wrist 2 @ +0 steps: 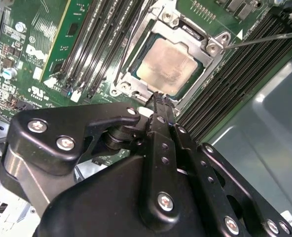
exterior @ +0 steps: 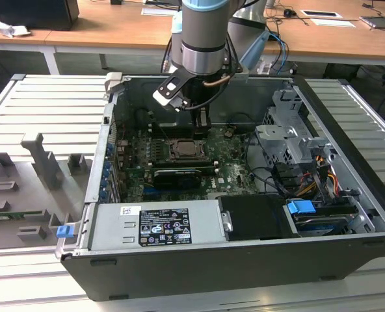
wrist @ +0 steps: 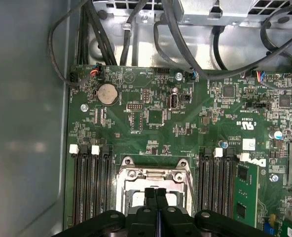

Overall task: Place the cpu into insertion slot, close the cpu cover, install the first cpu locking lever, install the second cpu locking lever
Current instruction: 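Close the cpu cover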

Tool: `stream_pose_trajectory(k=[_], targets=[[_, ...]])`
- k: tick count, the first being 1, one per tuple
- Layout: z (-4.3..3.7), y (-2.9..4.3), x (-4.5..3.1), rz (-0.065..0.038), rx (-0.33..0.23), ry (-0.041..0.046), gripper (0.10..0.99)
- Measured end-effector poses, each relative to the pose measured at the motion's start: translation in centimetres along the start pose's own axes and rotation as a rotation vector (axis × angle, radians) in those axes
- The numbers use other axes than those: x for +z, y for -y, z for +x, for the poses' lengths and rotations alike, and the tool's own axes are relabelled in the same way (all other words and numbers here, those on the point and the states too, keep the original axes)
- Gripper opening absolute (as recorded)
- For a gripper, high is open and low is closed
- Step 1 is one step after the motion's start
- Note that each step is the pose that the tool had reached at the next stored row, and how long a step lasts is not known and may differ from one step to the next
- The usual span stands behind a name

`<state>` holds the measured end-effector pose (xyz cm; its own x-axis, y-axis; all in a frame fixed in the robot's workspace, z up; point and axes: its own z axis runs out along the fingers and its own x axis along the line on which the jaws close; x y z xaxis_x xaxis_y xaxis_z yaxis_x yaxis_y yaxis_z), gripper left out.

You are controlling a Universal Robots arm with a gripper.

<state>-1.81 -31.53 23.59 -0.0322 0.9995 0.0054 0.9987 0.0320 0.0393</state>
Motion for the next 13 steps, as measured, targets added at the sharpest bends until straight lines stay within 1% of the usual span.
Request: stream_pose_trajectory(k=[13], targets=[[0.01, 0.40, -0.01, 0.000, 0.000, 0.0000, 0.106]])
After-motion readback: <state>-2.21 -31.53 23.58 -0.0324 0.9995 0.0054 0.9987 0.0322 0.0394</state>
